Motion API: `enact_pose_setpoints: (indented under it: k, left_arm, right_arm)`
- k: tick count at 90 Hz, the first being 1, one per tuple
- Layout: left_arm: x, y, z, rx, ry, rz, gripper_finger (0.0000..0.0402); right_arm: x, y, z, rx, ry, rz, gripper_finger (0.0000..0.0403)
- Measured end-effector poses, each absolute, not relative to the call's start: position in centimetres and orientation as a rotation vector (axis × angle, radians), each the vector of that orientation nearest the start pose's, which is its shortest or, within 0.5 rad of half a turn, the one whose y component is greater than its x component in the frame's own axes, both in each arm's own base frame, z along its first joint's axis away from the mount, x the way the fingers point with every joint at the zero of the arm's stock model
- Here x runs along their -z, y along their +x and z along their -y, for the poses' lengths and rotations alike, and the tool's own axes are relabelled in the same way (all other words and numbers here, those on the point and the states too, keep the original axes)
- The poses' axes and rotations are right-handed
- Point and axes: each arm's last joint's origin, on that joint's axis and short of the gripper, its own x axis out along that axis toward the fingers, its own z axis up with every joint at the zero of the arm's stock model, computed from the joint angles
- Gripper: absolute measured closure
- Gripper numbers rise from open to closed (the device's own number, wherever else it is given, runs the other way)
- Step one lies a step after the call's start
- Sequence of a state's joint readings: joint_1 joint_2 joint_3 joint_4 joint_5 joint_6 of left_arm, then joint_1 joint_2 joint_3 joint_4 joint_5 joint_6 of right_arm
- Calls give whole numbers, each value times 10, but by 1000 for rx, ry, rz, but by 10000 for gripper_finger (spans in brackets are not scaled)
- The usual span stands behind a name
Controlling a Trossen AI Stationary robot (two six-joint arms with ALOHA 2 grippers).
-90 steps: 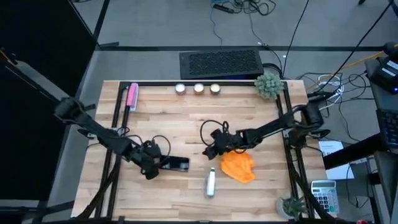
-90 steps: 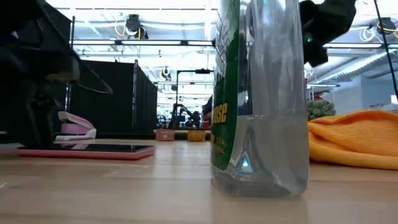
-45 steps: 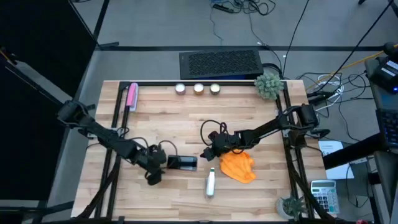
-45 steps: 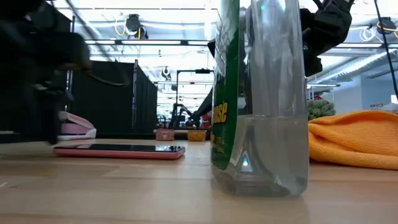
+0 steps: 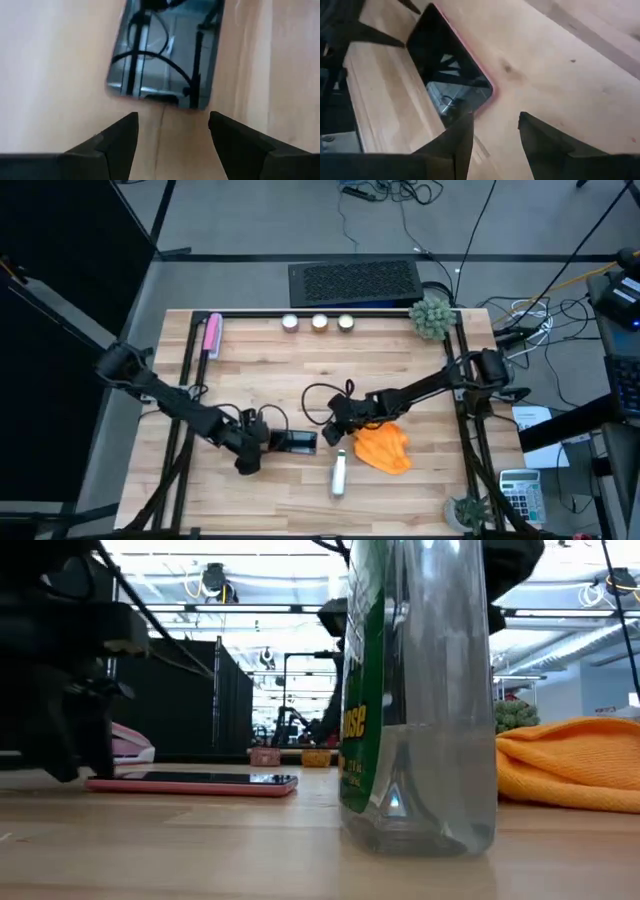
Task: Apply microfiber cloth
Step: Spray the back of the cellphone using the spray bottle
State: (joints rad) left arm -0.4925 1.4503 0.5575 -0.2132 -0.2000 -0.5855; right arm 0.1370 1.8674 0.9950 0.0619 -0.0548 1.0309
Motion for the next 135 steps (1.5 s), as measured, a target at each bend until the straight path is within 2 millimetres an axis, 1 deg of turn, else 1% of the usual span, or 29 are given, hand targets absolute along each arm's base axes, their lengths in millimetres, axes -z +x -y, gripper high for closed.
enact_pose_setpoints:
  k: [14,19,30,54,67,76,87,95,102,109,114,123,135]
  left_arm:
    - [-117,218,103,-67,-177,-1038,175]
    - [-116,223,102,-69,-193,-1014,175]
    - [-116,230,102,-52,-207,-959,175]
    - [-118,236,95,-44,-219,-938,175]
    - [-118,239,89,-62,-230,-928,176]
    - [-119,241,85,-75,-216,-906,176]
    - [-119,244,77,-127,-179,-888,176]
    - [-122,245,74,-126,-156,-896,176]
    - [-132,246,80,-70,-170,-891,176]
    - [-143,246,92,2,-207,-867,176]
    - [-147,244,102,33,-210,-858,176]
    - [-144,241,112,35,-141,-851,175]
    - [-128,246,114,13,25,-846,175]
  right_arm:
    - [-126,369,-53,237,950,-870,262]
    - [-120,370,-54,245,954,-885,262]
    - [-116,374,-54,240,976,-888,262]
    - [-116,376,-55,207,989,-873,262]
    - [-117,378,-57,128,962,-875,262]
    - [-117,378,-59,81,955,-892,262]
    - [-116,377,-59,83,948,-897,262]
    - [-116,377,-57,86,946,-894,262]
    - [-116,378,-55,90,949,-892,262]
    - [-116,378,-53,98,952,-888,262]
    - [-116,378,-51,105,955,-885,262]
    - [-117,379,-47,115,960,-879,262]
    - [-117,379,-45,120,960,-876,262]
